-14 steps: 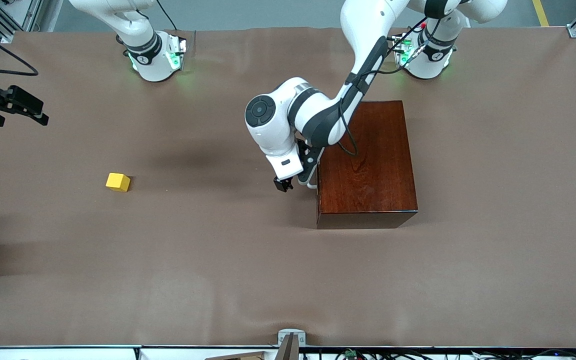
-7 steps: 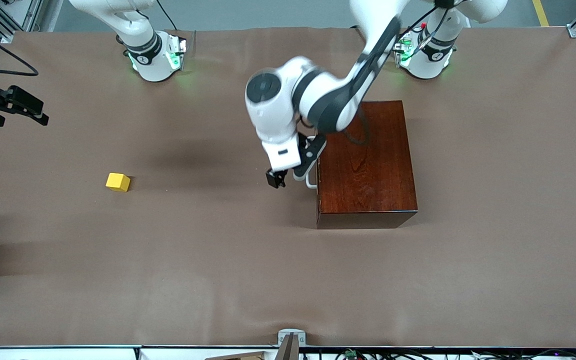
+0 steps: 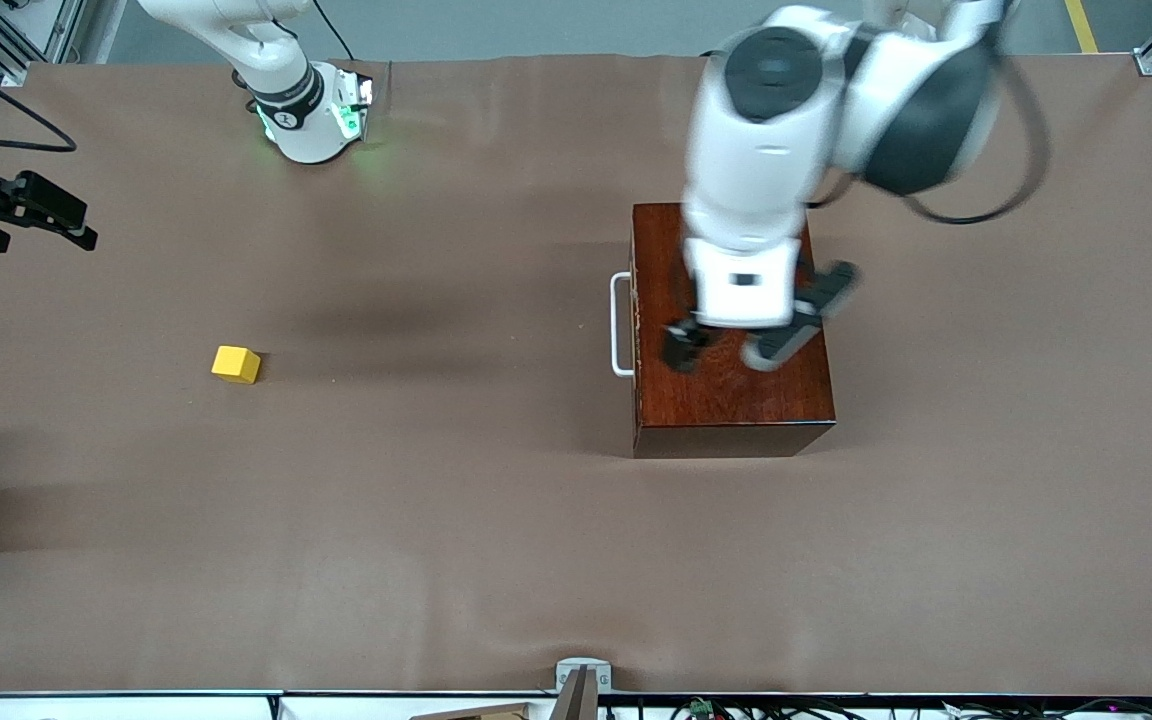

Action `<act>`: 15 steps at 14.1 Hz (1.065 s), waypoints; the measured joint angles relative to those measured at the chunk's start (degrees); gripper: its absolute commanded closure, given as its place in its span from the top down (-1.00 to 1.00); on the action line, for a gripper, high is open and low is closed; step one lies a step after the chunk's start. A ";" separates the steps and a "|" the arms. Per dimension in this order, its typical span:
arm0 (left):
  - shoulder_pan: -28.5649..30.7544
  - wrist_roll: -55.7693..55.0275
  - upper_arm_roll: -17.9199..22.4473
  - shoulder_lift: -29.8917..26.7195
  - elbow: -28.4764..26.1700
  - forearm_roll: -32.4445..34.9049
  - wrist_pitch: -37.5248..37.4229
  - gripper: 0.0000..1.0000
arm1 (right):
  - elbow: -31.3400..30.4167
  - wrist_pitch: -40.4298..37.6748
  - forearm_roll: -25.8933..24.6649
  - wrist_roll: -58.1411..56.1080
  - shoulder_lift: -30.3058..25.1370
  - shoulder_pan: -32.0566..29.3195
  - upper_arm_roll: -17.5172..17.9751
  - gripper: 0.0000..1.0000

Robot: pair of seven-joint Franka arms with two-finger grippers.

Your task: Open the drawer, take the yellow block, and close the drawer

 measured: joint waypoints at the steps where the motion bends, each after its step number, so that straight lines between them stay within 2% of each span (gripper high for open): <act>1: 1.91 4.79 -0.05 -0.46 -0.34 0.00 -0.96 1.00 | 0.00 -0.03 0.00 0.00 0.00 0.00 0.00 1.00; 8: 13.68 35.37 -0.13 -4.54 -0.94 -0.19 -8.50 1.00 | -0.01 -0.43 0.00 0.00 0.00 -0.01 -0.01 1.00; 15: 19.53 50.13 -0.22 -15.32 -12.48 -1.04 -9.47 1.00 | -0.03 -0.53 0.00 0.00 0.00 -0.01 -0.02 1.00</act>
